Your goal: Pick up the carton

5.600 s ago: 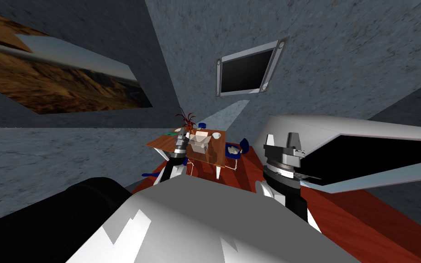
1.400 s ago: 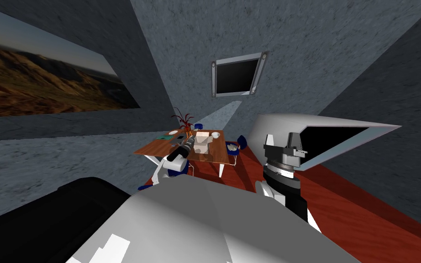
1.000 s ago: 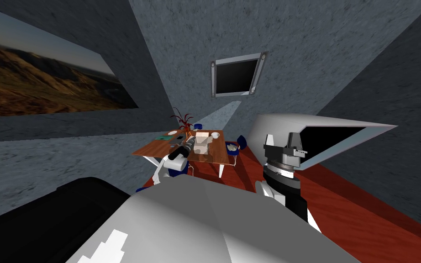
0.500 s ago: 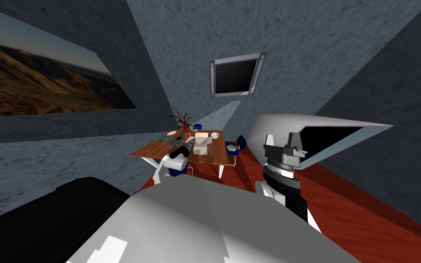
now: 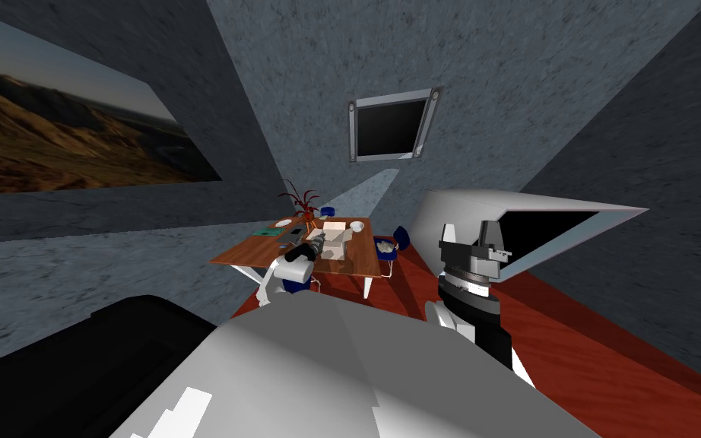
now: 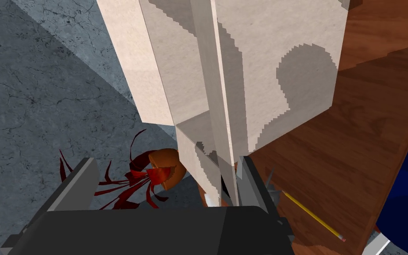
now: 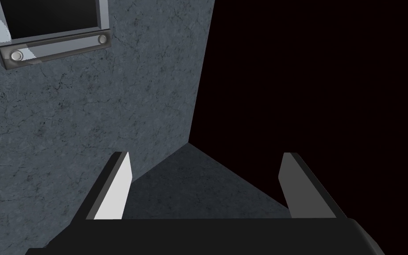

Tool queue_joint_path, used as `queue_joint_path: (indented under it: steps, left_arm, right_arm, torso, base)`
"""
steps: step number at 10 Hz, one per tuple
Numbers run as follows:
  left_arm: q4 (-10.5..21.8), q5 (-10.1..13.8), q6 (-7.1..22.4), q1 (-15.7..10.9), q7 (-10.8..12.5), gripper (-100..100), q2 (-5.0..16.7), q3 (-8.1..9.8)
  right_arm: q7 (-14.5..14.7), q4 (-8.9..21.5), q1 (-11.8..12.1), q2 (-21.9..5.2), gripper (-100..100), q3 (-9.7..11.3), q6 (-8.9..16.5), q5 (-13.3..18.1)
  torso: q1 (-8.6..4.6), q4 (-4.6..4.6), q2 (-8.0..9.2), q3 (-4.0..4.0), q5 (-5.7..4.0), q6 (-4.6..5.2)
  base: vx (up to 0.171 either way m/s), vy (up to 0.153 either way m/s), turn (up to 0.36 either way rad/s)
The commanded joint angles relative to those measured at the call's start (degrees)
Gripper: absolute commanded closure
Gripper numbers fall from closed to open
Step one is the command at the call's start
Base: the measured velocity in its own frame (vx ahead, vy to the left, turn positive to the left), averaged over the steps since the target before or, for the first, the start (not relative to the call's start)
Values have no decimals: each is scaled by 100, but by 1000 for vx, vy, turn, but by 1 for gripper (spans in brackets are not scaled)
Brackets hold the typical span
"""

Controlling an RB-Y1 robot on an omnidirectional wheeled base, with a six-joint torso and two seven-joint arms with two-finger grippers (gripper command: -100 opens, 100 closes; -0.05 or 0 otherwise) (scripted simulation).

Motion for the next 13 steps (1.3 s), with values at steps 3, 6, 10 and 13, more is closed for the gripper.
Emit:
queue_joint_path:
  steps: [3,6,10,13]
  left_arm:
    - [-25,-82,538,-56,125,-100,-184,-24]
    - [-57,-150,944,-110,225,-100,-517,-45]
    - [-82,-188,1170,-157,280,-100,-1011,-56]
    - [82,-179,1013,-176,282,-100,-959,-43]
  right_arm:
    - [0,0,0,0,0,0,0,0]
    - [0,0,0,0,0,0,0,0]
    - [0,0,0,0,0,0,0,0]
    - [0,0,0,0,0,0,0,0]
  torso:
    - [2,1,6,3,0,0]
    - [1,0,-1,0,0,-1]
    - [0,0,3,2,0,-1]
    - [2,3,15,8,0,-1]
  base:
    - [29,0,-16]
    - [46,1,-21]
    - [37,1,-13]
    - [9,1,2]
